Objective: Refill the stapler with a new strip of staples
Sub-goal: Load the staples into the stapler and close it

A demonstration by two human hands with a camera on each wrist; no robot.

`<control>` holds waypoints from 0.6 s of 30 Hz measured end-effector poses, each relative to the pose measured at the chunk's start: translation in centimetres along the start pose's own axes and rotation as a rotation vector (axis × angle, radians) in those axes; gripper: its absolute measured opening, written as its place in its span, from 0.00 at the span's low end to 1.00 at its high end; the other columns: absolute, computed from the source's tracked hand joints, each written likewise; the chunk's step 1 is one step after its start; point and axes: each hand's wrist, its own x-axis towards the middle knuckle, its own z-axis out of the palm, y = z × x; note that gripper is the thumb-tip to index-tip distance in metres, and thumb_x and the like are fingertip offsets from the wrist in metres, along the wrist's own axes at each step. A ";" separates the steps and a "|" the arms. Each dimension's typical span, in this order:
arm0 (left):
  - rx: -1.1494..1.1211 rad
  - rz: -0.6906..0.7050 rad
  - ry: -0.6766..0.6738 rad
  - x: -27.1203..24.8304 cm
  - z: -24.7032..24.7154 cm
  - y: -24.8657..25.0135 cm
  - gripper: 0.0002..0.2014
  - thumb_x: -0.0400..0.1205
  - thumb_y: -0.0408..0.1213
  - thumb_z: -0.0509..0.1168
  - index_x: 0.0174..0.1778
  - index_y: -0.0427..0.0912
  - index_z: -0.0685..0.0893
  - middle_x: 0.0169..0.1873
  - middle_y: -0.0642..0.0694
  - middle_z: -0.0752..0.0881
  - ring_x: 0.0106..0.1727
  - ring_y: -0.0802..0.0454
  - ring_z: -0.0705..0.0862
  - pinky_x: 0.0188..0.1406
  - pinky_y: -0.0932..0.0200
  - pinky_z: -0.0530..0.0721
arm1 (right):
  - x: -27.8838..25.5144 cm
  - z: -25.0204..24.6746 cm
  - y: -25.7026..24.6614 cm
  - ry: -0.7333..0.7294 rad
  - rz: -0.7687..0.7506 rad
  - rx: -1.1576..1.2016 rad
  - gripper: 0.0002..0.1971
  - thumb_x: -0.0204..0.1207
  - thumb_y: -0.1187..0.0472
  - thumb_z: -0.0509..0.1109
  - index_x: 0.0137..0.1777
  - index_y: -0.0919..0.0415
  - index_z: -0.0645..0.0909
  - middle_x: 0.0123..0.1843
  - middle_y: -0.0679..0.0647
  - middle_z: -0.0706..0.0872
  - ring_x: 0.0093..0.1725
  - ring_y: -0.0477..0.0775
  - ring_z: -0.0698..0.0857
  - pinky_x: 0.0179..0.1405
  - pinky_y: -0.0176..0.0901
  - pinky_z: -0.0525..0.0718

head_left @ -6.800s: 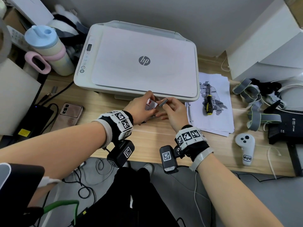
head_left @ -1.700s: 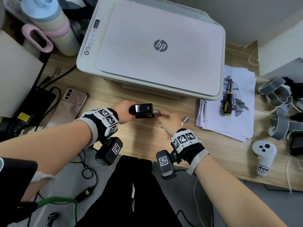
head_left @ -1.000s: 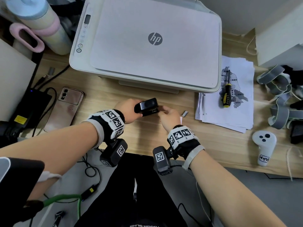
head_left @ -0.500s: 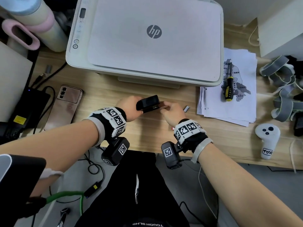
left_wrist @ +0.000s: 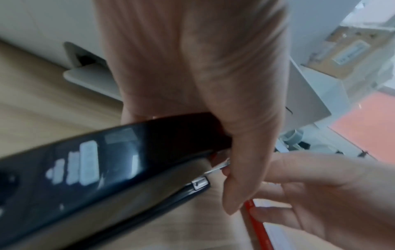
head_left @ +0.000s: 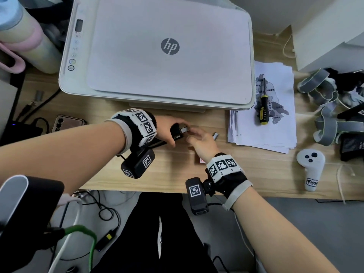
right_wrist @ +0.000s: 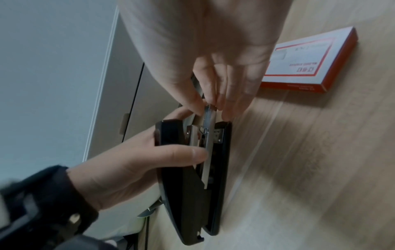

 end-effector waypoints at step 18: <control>0.092 0.006 0.355 -0.7 1.7 -0.4 0.11 0.73 0.47 0.66 0.51 0.52 0.82 0.48 0.45 0.89 0.48 0.43 0.85 0.40 0.62 0.71 | 0.4 2.5 0.5 -0.300 0.277 -0.101 0.19 0.76 0.61 0.66 0.64 0.70 0.78 0.58 0.66 0.86 0.43 0.57 0.85 0.37 0.42 0.86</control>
